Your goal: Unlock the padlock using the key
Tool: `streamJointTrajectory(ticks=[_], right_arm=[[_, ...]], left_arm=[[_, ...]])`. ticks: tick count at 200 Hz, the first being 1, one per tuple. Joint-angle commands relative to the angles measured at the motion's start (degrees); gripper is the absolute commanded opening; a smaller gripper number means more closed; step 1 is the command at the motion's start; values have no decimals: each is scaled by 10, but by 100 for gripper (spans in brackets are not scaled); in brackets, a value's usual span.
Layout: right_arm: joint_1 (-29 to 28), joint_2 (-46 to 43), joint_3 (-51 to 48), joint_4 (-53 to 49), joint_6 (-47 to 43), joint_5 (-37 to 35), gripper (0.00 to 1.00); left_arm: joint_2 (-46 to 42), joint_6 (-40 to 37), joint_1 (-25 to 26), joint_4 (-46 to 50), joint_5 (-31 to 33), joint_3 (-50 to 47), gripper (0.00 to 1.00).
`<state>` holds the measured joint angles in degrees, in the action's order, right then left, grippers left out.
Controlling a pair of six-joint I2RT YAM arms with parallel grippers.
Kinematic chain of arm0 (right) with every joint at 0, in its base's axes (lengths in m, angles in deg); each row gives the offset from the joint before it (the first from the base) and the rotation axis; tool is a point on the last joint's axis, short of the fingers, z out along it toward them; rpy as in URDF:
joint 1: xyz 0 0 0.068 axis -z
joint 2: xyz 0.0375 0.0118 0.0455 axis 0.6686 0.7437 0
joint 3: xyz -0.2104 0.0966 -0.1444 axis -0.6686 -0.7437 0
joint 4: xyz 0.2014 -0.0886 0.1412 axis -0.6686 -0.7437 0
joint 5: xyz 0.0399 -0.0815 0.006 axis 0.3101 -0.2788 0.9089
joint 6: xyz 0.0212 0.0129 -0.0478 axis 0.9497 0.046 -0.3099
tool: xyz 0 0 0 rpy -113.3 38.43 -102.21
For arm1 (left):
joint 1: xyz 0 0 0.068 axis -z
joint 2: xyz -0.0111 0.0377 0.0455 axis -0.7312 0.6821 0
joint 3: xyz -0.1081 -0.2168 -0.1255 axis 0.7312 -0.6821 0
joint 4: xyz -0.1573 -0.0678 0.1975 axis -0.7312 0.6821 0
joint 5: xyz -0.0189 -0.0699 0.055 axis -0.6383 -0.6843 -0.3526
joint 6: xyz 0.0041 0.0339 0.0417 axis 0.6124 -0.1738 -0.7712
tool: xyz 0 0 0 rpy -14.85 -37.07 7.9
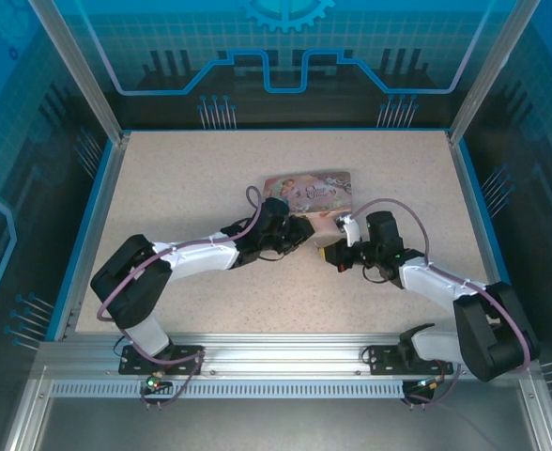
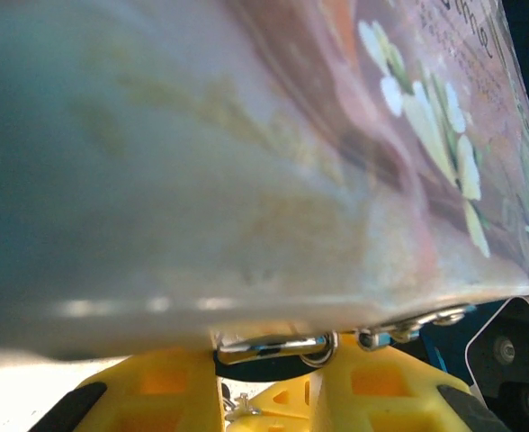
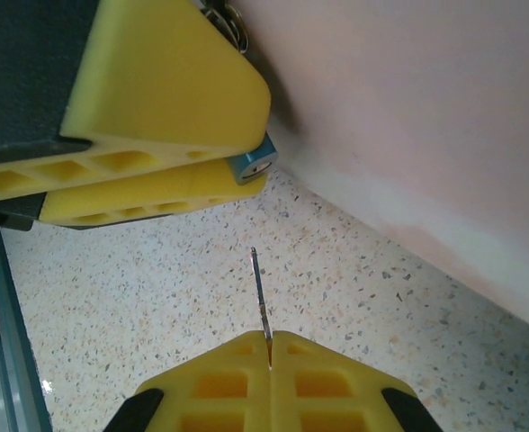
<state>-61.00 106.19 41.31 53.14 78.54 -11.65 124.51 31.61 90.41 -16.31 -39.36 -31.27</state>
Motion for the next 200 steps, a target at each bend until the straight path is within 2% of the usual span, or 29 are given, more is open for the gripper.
streamJointTrajectory(ticks=[1, 200], right_arm=[[5, 10, 22, 13, -19, -11, 0], [-26, 32, 44, 41, -19, -65, 0]], left_arm=[[-25, 17, -3, -15, -27, 23, 5], [-11, 28, -1, -35, -35, 15, 3]])
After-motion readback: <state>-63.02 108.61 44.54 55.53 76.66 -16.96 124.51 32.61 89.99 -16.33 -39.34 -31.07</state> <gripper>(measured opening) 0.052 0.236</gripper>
